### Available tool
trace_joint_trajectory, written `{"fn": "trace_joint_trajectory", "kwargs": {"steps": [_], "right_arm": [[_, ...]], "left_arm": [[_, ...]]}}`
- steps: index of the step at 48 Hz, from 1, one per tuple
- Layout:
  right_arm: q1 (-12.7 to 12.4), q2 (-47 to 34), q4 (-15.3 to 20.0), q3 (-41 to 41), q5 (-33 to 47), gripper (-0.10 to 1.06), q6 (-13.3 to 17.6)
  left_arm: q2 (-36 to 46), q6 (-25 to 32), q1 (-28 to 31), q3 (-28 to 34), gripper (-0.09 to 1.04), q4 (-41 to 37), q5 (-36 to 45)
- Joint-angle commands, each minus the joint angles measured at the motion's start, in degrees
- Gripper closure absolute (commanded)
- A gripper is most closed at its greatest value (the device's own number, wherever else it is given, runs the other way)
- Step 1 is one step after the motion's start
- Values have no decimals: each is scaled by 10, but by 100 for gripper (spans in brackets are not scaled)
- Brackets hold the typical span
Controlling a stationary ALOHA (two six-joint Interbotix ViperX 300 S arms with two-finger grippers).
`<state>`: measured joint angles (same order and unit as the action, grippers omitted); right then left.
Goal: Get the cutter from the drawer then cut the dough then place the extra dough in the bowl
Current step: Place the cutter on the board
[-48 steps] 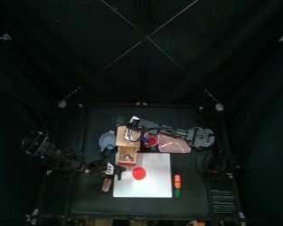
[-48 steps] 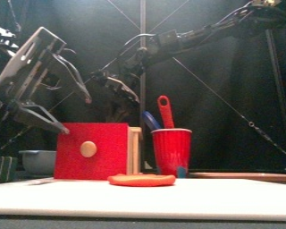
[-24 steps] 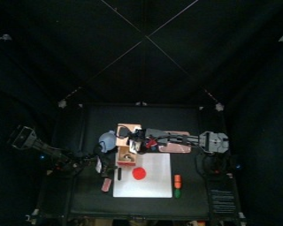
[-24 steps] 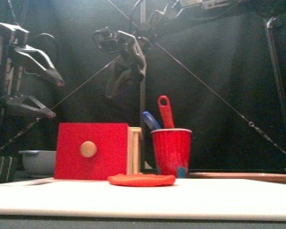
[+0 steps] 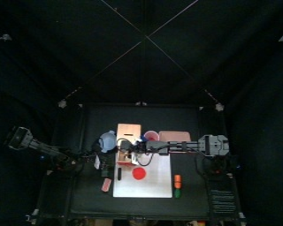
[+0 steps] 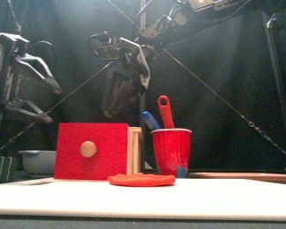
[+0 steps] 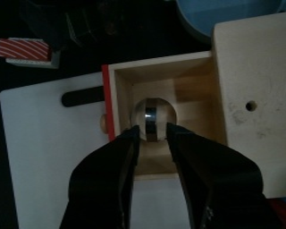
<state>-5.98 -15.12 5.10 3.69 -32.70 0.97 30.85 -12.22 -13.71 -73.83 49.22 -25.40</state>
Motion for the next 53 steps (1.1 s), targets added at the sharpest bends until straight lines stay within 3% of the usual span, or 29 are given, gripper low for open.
{"fn": "trace_joint_trajectory", "kwargs": {"steps": [1, 27, 41, 53], "right_arm": [[1, 10, 0, -5, 9, 22, -1], [8, -40, -18, -22, 4, 23, 4], [9, -45, -29, -31, -5, 39, 6], [9, -11, -46, -58, -17, 40, 3]], "left_arm": [[1, 1, 5, 6, 1, -3, -2], [2, 0, 13, 1, 1, -1, 3], [2, 0, 13, 0, 1, -1, 3], [2, 0, 15, 0, 1, -1, 3]]}}
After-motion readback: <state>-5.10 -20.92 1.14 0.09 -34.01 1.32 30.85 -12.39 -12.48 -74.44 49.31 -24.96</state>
